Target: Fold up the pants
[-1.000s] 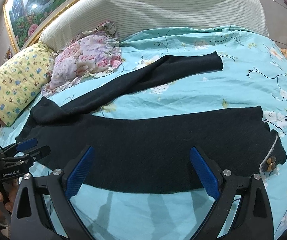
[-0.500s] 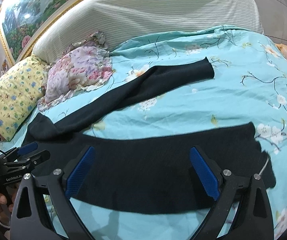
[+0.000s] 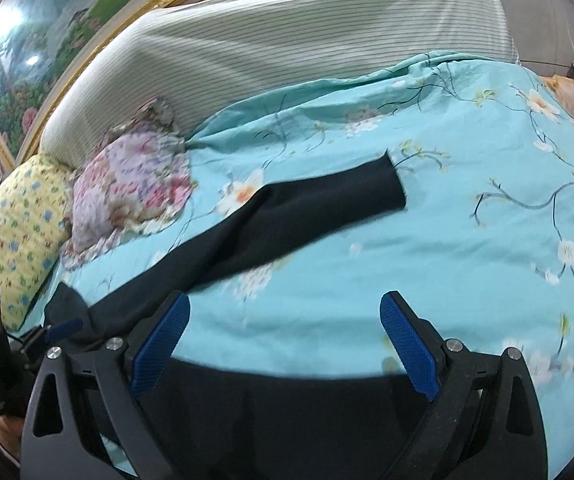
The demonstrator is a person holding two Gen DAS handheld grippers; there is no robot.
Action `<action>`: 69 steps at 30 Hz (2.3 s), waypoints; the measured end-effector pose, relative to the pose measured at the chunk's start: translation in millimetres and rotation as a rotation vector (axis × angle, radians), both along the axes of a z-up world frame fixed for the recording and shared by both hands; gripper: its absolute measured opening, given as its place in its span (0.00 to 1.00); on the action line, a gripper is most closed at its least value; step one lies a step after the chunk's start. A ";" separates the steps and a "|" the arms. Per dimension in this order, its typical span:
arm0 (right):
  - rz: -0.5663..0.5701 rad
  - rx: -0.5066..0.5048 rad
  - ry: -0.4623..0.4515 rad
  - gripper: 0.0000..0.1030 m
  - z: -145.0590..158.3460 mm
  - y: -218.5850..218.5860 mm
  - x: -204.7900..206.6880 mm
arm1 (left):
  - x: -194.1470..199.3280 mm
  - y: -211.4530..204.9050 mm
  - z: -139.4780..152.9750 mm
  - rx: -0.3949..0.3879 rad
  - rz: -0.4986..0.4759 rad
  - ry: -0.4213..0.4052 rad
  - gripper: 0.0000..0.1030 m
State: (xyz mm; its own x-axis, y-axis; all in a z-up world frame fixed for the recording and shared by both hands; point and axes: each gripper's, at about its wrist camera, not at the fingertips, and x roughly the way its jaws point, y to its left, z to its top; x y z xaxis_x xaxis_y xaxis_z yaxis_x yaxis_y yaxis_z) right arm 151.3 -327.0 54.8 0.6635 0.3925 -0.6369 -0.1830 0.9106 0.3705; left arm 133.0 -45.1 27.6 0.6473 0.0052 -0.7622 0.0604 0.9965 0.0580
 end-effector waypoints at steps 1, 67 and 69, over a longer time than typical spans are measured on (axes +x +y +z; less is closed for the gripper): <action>-0.005 0.004 0.004 0.93 0.4 -2.8 5.9 | 6.4 -2.5 -0.7 0.003 -0.007 0.004 0.82; 0.058 0.112 0.030 0.05 -1.4 -100.5 -5.4 | -45.6 -8.0 -0.2 -0.134 -0.304 0.100 0.09; 0.064 0.109 0.023 0.05 -1.9 -101.2 -19.0 | -52.4 -7.1 -1.0 -0.142 -0.306 0.095 0.09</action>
